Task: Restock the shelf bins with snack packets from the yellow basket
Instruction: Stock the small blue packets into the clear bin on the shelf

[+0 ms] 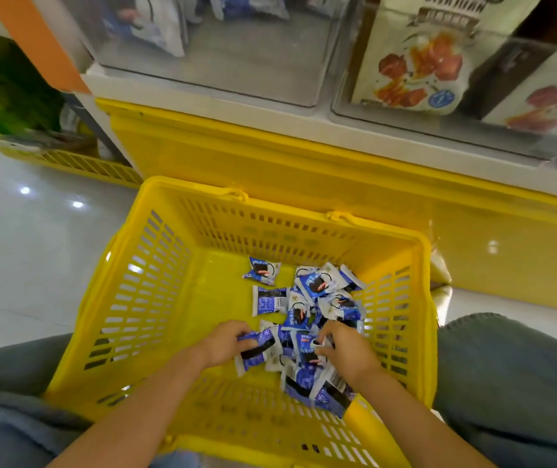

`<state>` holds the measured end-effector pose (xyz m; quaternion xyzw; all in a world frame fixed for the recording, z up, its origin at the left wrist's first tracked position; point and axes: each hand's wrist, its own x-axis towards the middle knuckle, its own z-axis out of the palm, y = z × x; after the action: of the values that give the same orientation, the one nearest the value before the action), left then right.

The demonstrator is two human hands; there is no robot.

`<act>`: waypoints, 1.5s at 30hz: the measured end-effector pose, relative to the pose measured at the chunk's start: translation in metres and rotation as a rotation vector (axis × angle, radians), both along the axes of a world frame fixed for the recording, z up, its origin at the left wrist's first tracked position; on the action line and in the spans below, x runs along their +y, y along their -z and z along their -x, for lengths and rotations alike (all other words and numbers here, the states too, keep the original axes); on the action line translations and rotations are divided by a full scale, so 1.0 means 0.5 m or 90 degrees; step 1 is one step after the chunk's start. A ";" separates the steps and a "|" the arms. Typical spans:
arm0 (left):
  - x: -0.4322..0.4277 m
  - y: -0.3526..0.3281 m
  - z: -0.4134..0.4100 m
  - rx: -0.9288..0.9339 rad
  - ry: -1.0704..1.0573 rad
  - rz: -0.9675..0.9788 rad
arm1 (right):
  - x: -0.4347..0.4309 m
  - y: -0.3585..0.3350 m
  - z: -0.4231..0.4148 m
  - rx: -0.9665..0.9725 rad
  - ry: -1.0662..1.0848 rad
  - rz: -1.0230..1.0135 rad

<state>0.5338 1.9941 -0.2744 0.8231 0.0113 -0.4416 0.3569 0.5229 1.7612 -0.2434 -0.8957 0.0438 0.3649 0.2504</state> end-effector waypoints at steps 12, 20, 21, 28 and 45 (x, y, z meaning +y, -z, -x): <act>-0.048 -0.165 0.024 0.076 -0.480 0.285 | 0.041 -0.165 -0.033 -0.165 0.340 -0.332; -0.052 -0.284 0.014 0.100 -0.539 0.517 | 0.067 -0.269 -0.024 -0.104 0.407 -0.435; -0.051 -0.296 0.014 0.079 -0.526 0.516 | 0.069 -0.283 -0.025 -0.107 0.384 -0.431; -0.036 -0.362 -0.011 -0.091 -0.541 0.510 | 0.086 -0.350 -0.044 -0.009 0.368 -0.629; 0.082 -0.534 -0.133 -0.344 -0.573 0.525 | 0.204 -0.571 -0.189 -0.351 0.000 -0.360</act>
<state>0.6004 2.0348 -0.0072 0.6159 0.0938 0.0040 0.7822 0.6173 1.8630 0.0421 -0.8558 -0.1272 0.1081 0.4897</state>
